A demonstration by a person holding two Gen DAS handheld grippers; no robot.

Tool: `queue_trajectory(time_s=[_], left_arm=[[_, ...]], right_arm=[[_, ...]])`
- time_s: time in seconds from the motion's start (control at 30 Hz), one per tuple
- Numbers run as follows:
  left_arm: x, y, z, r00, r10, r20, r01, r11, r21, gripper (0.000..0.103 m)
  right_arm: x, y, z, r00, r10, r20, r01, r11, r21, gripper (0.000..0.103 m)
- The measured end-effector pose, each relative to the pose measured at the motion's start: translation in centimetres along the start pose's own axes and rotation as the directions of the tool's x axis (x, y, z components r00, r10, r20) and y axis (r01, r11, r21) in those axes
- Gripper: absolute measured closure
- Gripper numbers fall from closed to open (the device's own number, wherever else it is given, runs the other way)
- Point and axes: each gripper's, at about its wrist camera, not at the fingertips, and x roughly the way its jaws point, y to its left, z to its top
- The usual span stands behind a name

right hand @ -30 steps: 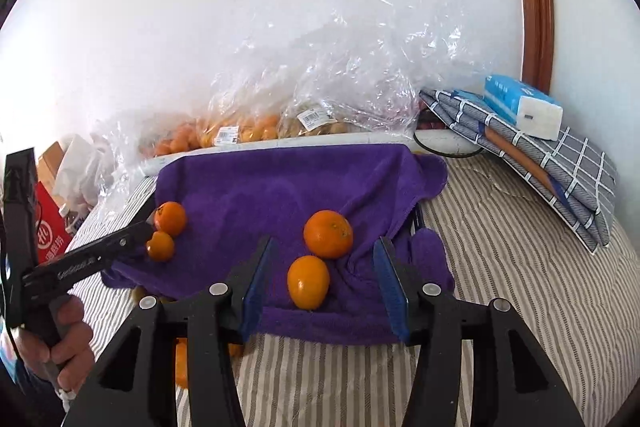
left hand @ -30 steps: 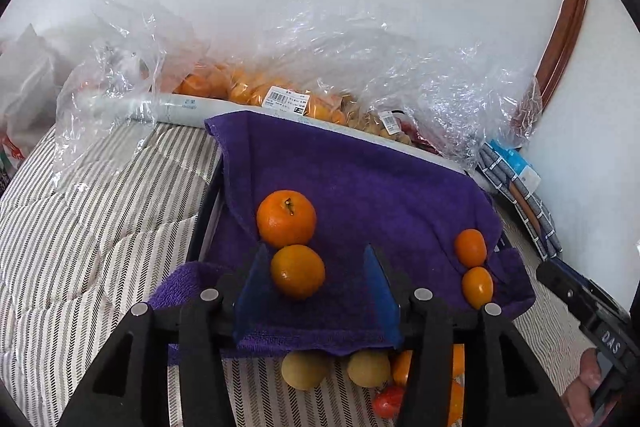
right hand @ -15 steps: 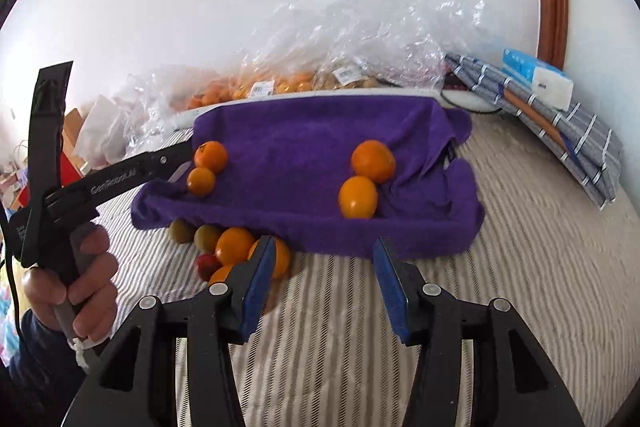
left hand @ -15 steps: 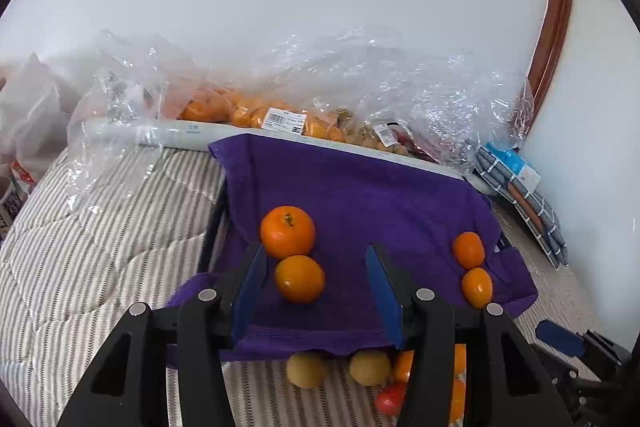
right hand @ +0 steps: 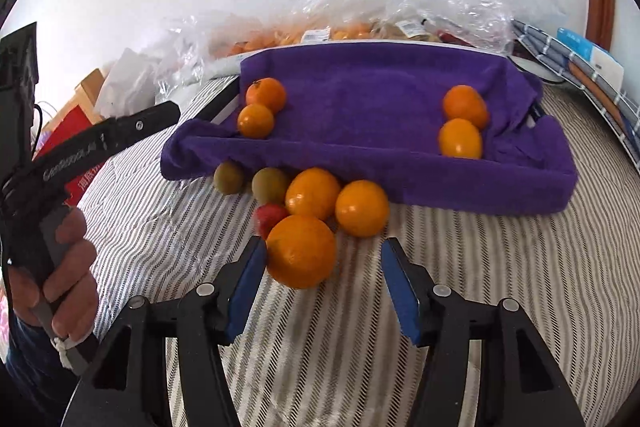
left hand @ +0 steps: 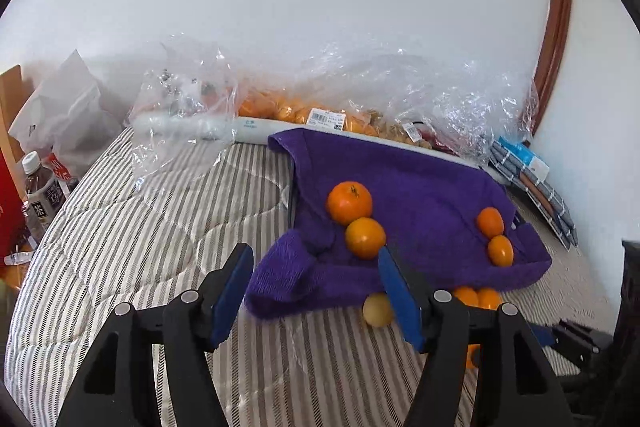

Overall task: Organize fruits
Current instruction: 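Grasp an orange with the right tool while the left tool grasps a yellow-green fruit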

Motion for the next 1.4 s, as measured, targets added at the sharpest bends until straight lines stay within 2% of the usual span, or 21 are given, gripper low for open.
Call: queue_trajectory(time_s=[0.1,0.2,0.3,0.33,0.43,0.6,0.73,0.83,1.03,1.2,1.4], left_arm=[[0.3,-0.5,-0.6,0.998,-0.055,-0.044,0.056,0.998,0.024,0.040],[1.2,-1.5,-1.3,0.993,-0.073,-0.097,0.079,0.995,0.060,0.040],[2.2,-2.5,-2.0,0.988,-0.058,-0.144,0.072,0.993,0.090,0.041],[2.4,-2.7,-2.1,0.985,-0.060,-0.163,0.076,0.993,0.095,0.044],[3.0,-2.9,-2.1,0.982,-0.070,-0.177,0.083,0.994,0.068,0.047],[4.5,-3.6,-2.3,0.967,-0.073,-0.244,0.091,0.994,0.064,0.062],[4.9,-4.0,-2.4,0.962,-0.075,-0.261,0.093,0.994,0.059,0.079],[4.5,-3.6,-2.4,0.967,-0.082,-0.243,0.094,0.995,0.041,0.079],[3.3,-2.9,-2.4,0.973,-0.092,-0.210,0.096,0.995,0.009,0.079],[2.1,-2.6,-2.0,0.983,-0.098,-0.154,0.099,0.995,-0.001,0.079],[1.3,-2.1,-1.4,0.987,-0.114,-0.116,0.111,0.993,-0.031,0.079]], right_arm=[[1.0,0.7,0.1,0.999,-0.018,-0.033,0.017,0.999,-0.030,0.047],[1.2,0.9,0.0,0.999,-0.024,-0.047,0.022,0.998,-0.050,0.062],[0.5,0.5,-0.4,0.999,0.001,-0.052,-0.003,0.999,-0.050,0.063],[0.2,0.2,-0.6,0.999,-0.001,-0.047,-0.001,0.999,-0.048,0.063],[-0.9,-1.1,-1.3,0.999,-0.019,-0.028,0.018,0.999,-0.039,0.063],[-2.4,-3.4,-1.8,0.997,-0.076,0.007,0.076,0.997,-0.012,0.063],[-2.4,-5.0,-2.1,0.996,-0.085,0.001,0.085,0.996,0.037,0.063],[-2.3,-5.3,-2.0,0.997,-0.075,-0.003,0.075,0.995,0.061,0.063],[-1.8,-5.2,-2.2,0.994,-0.107,-0.025,0.108,0.992,0.059,0.062],[-1.9,-4.9,-2.4,0.991,-0.132,-0.021,0.133,0.990,0.042,0.062],[-2.5,-5.1,-2.5,0.990,-0.142,0.002,0.142,0.988,0.057,0.063]])
